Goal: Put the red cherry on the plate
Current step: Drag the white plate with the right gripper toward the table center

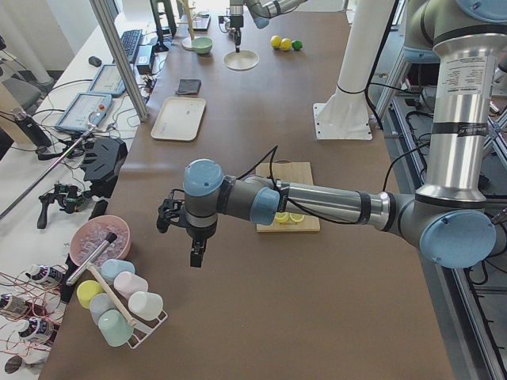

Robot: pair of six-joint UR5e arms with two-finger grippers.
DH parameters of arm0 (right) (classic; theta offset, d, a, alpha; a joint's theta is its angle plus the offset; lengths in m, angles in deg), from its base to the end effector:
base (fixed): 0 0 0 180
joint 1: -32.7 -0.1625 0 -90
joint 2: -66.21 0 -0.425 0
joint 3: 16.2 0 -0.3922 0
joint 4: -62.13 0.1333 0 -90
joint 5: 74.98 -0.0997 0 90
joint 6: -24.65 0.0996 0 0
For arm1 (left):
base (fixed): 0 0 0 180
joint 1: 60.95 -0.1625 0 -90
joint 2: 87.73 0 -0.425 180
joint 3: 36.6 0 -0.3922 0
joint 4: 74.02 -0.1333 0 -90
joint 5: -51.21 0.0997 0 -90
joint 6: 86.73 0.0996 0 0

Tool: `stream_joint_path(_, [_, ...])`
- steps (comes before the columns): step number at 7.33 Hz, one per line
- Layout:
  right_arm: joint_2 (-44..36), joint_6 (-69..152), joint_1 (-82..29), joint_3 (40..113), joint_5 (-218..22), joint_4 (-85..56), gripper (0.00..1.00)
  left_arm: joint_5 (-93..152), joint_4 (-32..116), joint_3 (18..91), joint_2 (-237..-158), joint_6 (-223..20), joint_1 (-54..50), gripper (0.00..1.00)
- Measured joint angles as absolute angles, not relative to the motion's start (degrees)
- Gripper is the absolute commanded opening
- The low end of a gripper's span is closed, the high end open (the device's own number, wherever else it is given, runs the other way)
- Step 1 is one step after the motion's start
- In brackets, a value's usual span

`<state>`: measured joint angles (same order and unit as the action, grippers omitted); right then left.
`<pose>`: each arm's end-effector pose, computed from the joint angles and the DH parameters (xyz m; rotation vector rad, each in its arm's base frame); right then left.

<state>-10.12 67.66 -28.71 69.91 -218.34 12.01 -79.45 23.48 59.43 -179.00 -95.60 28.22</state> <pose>-0.2387 -0.5496 0.4713 0.1400 -1.1677 -0.1811 -0.0609 -0.5151 0.5851 0.1868 0.7238 -0.0421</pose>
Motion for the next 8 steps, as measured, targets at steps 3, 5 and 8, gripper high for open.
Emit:
stream_joint_path(3, [-0.39, 84.40, -17.81, 71.41, -207.56, 11.84, 0.00, -85.11, 23.30, 60.69, -180.24, -95.86, 28.12, 0.98])
stream_joint_path(5, [3.59, 91.32, -8.68, 71.72, -196.36, 11.51, 0.00, -86.40, 23.45, 61.55, -180.76, -95.89, 27.96, 0.98])
stream_joint_path(8, [6.30, 94.96, -1.27, 70.98, -187.04, 11.22, 0.00, -86.38, 24.10, 61.38, -181.45, -95.75, 27.07, 0.98])
